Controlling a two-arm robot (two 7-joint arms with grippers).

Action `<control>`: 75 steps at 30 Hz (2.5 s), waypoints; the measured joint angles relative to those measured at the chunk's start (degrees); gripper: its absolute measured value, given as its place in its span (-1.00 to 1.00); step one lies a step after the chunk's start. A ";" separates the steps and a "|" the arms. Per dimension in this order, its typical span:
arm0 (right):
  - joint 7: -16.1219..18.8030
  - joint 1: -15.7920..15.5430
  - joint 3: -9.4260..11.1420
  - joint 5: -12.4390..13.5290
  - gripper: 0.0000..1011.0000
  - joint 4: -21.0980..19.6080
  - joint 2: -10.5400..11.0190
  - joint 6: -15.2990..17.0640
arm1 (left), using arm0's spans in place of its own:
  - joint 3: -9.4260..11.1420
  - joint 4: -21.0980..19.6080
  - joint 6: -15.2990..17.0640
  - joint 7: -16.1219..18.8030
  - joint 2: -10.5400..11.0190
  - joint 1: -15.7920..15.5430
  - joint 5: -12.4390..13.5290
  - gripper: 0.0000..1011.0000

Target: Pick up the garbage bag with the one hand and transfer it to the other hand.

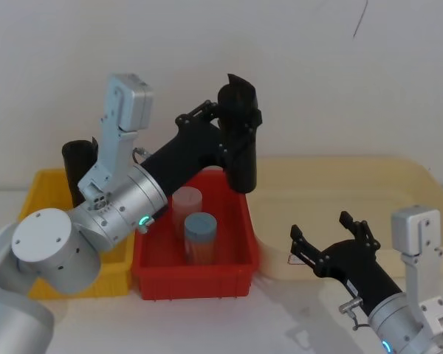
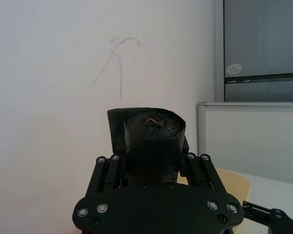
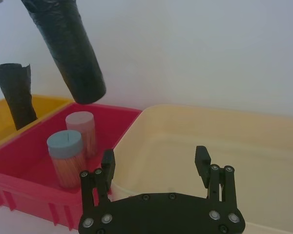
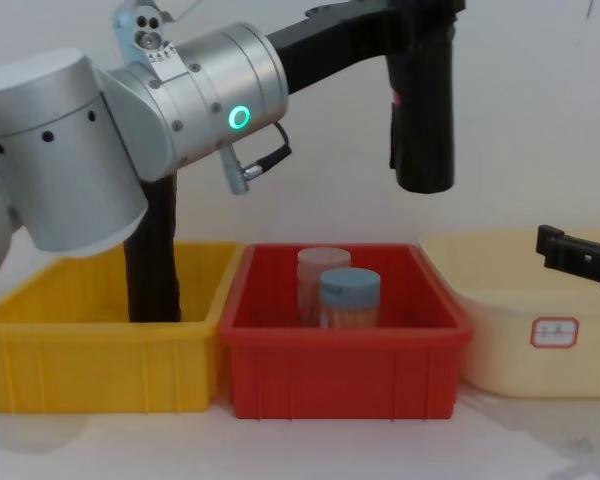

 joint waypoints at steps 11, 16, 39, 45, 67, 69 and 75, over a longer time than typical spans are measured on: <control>0.42 -0.09 0.12 0.00 0.98 -0.12 0.02 -0.15 | 1.17 1.78 -1.56 -0.85 -1.43 -0.19 -1.54 0.10; 1.09 -0.17 0.23 0.04 0.98 -0.45 0.14 -0.52 | 1.45 2.07 -1.99 -0.92 -1.72 -0.05 -2.05 0.10; 3.88 0.30 -0.37 -0.50 0.98 -1.76 -0.40 -1.95 | 1.97 2.63 -2.73 -1.06 -2.29 0.20 -2.93 0.10; 4.06 1.30 -1.09 -1.46 0.98 -1.25 -1.32 -2.29 | 2.01 2.67 -2.79 -1.07 -2.32 0.24 -3.00 0.10; 4.38 5.54 -3.81 -6.48 0.98 2.83 -3.96 -6.21 | 2.06 2.71 -2.85 -1.06 -2.39 0.26 -3.08 0.10; 4.44 5.88 -4.01 -6.84 0.98 3.25 -4.06 -6.57 | 2.06 2.71 -2.85 -1.07 -2.39 0.27 -3.08 0.10; 4.84 7.76 -4.82 -8.94 0.98 5.63 -4.63 -8.50 | 2.05 2.71 -2.85 -1.06 -2.38 0.26 -3.08 0.10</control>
